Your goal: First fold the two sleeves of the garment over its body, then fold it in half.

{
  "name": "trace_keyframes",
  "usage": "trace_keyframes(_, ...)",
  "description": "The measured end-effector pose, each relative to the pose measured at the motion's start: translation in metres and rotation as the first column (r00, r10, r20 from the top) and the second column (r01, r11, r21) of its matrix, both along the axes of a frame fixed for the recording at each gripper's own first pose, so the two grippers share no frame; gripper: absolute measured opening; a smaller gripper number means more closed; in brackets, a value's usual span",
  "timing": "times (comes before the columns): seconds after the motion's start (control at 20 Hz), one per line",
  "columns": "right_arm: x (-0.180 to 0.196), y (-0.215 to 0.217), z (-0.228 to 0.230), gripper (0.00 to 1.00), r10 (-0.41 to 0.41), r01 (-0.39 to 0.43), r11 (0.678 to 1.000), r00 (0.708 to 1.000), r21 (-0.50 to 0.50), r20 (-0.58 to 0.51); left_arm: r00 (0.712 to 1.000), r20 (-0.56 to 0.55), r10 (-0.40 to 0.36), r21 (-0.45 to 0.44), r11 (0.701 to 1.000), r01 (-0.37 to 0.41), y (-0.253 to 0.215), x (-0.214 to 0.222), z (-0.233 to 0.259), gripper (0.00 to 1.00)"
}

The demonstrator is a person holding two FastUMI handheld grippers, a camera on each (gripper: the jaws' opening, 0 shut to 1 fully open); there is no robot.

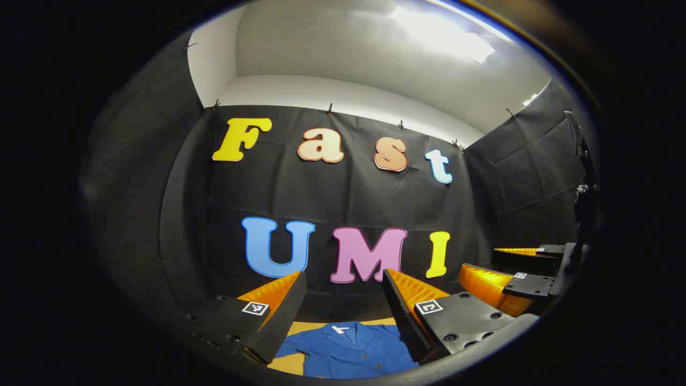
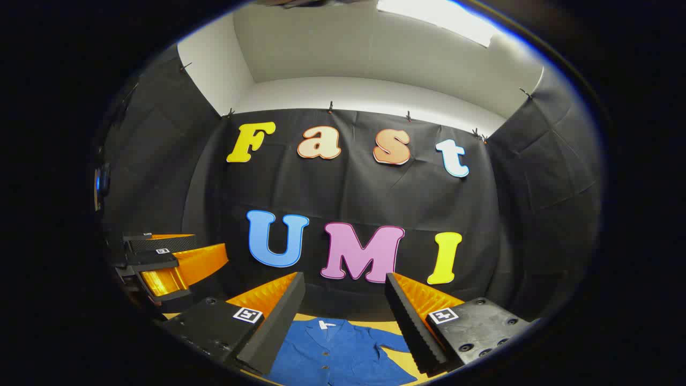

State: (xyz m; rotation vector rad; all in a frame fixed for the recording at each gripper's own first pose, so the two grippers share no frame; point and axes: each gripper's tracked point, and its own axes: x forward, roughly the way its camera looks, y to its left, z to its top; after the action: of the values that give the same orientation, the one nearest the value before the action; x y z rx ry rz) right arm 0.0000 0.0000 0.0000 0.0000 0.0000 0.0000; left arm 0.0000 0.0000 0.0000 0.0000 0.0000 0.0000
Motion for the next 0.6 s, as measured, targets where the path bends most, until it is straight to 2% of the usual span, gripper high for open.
trace_keyframes(0.3,-0.001,-0.012,-0.008,0.96,-0.011,0.012,1.0,0.999,0.018,-0.035,0.997,-0.031,0.069,0.01,0.998,-0.069,0.014,-0.016,-0.013,0.81)
trace_keyframes(0.35,0.0,-0.013,-0.009,0.96,-0.011,0.012,1.0,0.999,0.021,-0.042,0.996,-0.037,0.078,0.013,0.997,-0.078,0.016,-0.018,-0.016,0.84)
trace_keyframes(0.6,0.002,-0.027,-0.022,0.96,-0.038,0.043,0.997,0.996,0.067,-0.081,0.994,-0.051,0.095,0.041,0.995,-0.093,0.014,-0.028,-0.02,0.82)
